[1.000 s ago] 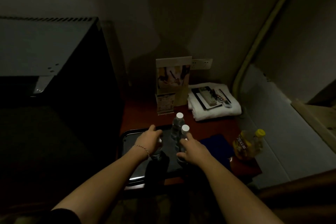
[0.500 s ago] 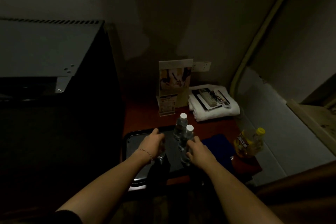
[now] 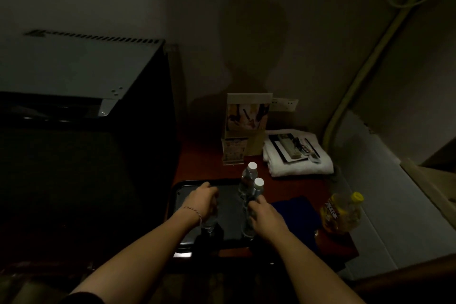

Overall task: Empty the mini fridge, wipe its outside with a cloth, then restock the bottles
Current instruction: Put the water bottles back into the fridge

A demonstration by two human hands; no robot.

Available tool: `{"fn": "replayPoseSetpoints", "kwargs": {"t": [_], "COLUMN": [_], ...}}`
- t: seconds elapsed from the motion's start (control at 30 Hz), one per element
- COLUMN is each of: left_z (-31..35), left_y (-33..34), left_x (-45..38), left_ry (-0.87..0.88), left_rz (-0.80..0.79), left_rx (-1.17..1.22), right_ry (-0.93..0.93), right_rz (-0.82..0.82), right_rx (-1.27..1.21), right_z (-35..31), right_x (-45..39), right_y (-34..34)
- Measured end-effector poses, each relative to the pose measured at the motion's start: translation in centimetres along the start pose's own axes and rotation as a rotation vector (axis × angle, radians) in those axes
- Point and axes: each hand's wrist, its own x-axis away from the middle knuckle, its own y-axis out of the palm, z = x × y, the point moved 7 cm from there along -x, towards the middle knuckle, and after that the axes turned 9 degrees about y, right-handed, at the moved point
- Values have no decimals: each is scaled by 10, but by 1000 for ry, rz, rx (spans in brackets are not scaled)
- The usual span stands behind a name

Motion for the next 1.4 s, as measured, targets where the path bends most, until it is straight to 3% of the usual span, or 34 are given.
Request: {"fn": "replayPoseSetpoints", "kwargs": {"t": [0.2,0.4,0.7,0.77,0.87,0.93,1.0,1.23,1.4], "left_z": [18,12,-45,-61,-85,-101,-120,-184,-195], "left_y": [-15,-80,-175,-206,-275,-323,-359,-382,-380], "left_x": [15,71,201,224,254,271,280,267,269], "left_ry": [-29,-77,-200,-236,-281,-336,-407,-476,-391], "left_rz": [-36,74,63,135,424,604,651,334,397], "left_rx": [-72,-33,32,-6,-170,-277,-330,-330,-322], "right_ry": [7,-38,-464,-545,-623,-620,-566,-356,-250], "right_rz": [-44,-40,127,190,230,238,248,171,147], "right_rx": [53,118,69,33,17,21,13,57,70], "right_z": [-2,-23,-180,-219,-270,-291,-297,-274,-258], "right_x": [-4,10,73,94,122,130,132,126,130], "right_y": [-13,-38,-98,-114,-131,-134,-132,-92,-73]}}
